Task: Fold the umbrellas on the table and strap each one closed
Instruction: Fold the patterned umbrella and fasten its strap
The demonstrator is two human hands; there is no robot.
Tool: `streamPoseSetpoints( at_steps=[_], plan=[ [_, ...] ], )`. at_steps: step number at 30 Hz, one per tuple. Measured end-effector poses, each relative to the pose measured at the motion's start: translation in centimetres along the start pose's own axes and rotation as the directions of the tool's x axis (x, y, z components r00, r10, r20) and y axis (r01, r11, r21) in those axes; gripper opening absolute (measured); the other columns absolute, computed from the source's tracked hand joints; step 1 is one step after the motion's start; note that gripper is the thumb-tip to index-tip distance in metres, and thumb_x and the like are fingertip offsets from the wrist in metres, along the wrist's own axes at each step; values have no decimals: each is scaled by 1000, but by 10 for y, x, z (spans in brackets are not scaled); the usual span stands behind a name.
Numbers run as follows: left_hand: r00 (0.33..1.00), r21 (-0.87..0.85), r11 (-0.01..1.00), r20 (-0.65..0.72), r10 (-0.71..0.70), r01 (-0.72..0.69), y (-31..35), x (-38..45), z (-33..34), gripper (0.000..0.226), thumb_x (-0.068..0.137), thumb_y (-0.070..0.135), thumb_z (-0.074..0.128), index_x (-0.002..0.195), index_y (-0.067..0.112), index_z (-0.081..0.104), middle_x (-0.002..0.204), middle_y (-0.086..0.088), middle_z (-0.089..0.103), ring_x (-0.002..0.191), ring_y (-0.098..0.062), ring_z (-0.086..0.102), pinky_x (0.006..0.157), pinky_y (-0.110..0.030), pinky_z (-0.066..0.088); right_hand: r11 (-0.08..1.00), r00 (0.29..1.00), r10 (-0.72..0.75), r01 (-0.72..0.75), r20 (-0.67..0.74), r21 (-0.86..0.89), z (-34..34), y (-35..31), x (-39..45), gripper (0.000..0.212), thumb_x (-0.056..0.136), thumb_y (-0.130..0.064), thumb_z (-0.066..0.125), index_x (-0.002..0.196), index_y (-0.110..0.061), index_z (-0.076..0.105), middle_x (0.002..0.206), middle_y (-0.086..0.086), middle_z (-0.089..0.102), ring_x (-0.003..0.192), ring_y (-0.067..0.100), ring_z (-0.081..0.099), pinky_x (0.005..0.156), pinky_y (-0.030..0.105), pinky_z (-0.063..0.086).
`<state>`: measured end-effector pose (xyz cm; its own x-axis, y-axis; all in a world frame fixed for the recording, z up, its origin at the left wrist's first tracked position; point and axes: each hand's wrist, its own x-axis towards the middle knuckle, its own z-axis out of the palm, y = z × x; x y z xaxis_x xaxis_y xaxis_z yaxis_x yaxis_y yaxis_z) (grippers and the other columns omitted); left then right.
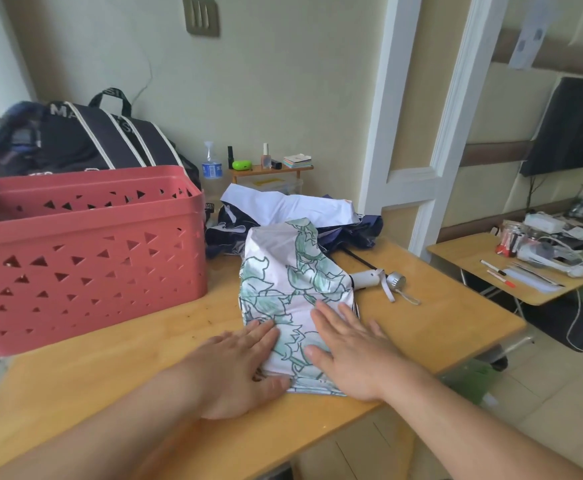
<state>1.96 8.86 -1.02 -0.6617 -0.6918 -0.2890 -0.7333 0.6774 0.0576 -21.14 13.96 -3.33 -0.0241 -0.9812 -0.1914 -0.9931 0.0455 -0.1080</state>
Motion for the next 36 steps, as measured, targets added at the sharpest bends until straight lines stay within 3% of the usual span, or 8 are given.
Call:
streamPoseSetpoints(
  at_steps=[6,11,15,21,24,28,31,36],
  plan=[
    [933,98,986,-347,-94,135,18,16,-41,52,106,62,27,132,32,60,136,2,63,128,-28,57,103,-38,42,1000,1000,20,-20,9,6,-1,0,-1,76,101,-73,11,163,-38,-14,159,-27,-38,154,10,-28,127,56,-5],
    [983,226,973,-157,90,-53,12,48,-3,70,106,61,7,165,29,-13,170,11,-24,152,-21,-34,126,-49,-16,1000,1000,28,-28,11,7,-2,2,0,75,102,-71,11,163,-37,-15,161,-26,-35,154,9,-28,127,55,-6],
    [987,152,985,-124,98,-79,-19,37,7,85,86,77,-8,162,39,-17,163,24,-32,147,-11,-41,125,-45,-21,999,999,35,-35,7,15,-1,2,-2,76,101,-72,12,163,-36,-15,162,-26,-34,154,8,-27,127,54,-7],
    [790,129,979,-578,205,-160,-32,49,5,54,100,72,29,124,44,69,138,24,62,131,-14,53,102,-42,42,1000,1000,18,-17,-18,6,3,3,0,67,101,-72,11,158,-52,-16,160,-26,-36,154,10,-29,126,56,-9],
    [673,-168,972,-739,-16,-162,-37,74,-16,34,98,54,51,81,29,67,86,12,65,90,-18,57,85,-39,48,1000,1000,6,-6,-19,9,3,4,0,62,101,-72,11,155,-60,-15,160,-26,-36,154,11,-28,125,57,-9],
    [655,-700,711,-569,-498,-67,-47,107,-53,33,91,43,65,117,24,57,107,1,60,105,-25,57,92,-43,50,1000,999,5,-5,-37,8,5,4,1,62,101,-72,12,156,-59,-14,161,-25,-35,154,11,-28,125,57,-10],
    [720,-858,501,-417,-555,-110,-49,119,-75,59,94,44,66,145,25,44,113,0,63,99,-22,66,87,-41,57,1000,999,6,-5,-42,8,6,4,1,62,100,-73,11,155,-59,-15,161,-26,-35,154,10,-29,125,56,-11],
    [652,-812,555,-522,-550,-183,-41,128,-90,59,94,43,70,146,34,47,114,-2,64,98,-22,66,87,-40,59,1000,999,4,-4,-50,10,7,4,0,62,100,-73,11,155,-60,-16,161,-26,-36,154,11,-29,124,56,-12]
  ],
)
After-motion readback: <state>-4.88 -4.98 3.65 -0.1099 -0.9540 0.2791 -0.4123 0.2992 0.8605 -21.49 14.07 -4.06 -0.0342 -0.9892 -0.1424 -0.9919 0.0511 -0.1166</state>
